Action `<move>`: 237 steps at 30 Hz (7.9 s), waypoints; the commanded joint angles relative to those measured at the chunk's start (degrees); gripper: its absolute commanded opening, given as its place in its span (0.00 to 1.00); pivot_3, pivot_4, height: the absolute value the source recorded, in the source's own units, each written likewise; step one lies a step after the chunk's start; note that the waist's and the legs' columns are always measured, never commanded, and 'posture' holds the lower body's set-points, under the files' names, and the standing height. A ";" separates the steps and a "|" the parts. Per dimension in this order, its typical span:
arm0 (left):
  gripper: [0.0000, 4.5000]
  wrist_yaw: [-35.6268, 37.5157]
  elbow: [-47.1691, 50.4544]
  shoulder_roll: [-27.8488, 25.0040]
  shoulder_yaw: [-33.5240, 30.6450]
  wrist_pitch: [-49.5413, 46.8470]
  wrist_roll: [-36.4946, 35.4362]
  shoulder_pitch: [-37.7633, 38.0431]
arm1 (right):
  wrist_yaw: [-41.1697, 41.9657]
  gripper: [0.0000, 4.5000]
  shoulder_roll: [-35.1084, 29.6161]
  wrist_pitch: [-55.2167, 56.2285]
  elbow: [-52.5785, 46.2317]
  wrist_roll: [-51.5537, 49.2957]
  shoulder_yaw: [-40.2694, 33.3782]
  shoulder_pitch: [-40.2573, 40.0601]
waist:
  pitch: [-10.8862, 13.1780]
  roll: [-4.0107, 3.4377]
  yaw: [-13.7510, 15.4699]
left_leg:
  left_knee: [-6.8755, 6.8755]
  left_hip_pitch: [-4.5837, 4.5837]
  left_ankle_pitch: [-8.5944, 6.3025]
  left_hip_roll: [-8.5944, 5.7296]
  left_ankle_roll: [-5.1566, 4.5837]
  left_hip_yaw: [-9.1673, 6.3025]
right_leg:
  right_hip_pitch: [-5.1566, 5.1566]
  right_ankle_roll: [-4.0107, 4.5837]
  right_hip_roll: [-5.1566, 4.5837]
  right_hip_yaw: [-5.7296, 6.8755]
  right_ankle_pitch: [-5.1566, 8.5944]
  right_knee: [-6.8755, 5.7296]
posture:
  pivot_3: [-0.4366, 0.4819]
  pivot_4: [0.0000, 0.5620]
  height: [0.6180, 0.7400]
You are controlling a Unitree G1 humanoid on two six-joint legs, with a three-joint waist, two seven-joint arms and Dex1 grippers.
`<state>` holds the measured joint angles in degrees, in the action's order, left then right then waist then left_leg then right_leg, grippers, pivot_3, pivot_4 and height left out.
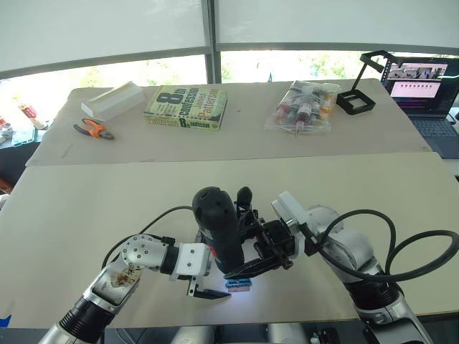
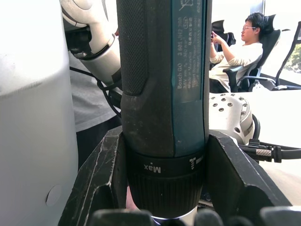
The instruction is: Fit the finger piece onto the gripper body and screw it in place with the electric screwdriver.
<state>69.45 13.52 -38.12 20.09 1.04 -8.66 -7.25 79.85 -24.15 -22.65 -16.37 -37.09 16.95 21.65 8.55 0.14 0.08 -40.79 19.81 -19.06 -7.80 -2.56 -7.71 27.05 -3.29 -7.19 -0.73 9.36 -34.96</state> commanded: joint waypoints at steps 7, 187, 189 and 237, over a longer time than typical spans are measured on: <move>1.00 -0.08 0.45 0.08 -0.09 0.99 -0.31 -0.59 | 0.29 0.42 0.47 0.43 -2.07 -1.70 -0.67 0.74 | 0.00 0.00 0.00 | 0.00 0.00 0.00 0.00 0.00 0.00 | 0.00 0.00 0.00 0.00 0.00 0.00 | 0.48 0.27 1.00; 1.00 -4.21 8.57 -2.10 -7.47 -8.02 -7.71 4.55 | -9.85 0.42 -2.10 -13.89 -10.59 -17.43 -10.37 10.91 | 0.01 0.01 -0.18 | 0.02 -0.01 0.00 0.05 0.00 0.01 | 0.01 0.01 0.04 -0.02 -0.01 0.01 | 0.48 0.27 1.00; 1.00 -5.29 10.26 -2.53 -8.84 -9.46 -8.71 6.06 | -10.44 0.42 -2.77 -14.95 -10.72 -18.64 -11.24 12.21 | 0.00 0.00 -0.14 | 0.02 0.00 -0.01 0.06 0.00 0.01 | 0.01 0.01 0.05 -0.02 -0.01 0.00 | 0.48 0.27 1.00; 1.00 -8.31 -29.69 19.32 -2.14 2.43 2.58 -20.19 | -15.31 0.42 -6.58 -18.10 -8.77 -20.95 -15.04 19.34 | 0.02 0.10 -0.01 | -0.29 0.21 -0.06 -0.10 -0.16 0.09 | 0.03 -0.14 -0.19 0.03 -0.15 0.02 | 0.48 0.27 1.00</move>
<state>63.55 -20.69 -19.24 18.39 5.63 -6.06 -29.35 64.54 -31.11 -41.57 -23.30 -56.58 3.47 39.78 8.58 0.23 0.06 -41.07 20.02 -19.12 -7.90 -2.72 -7.62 27.09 -3.43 -7.37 -0.71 9.21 -34.96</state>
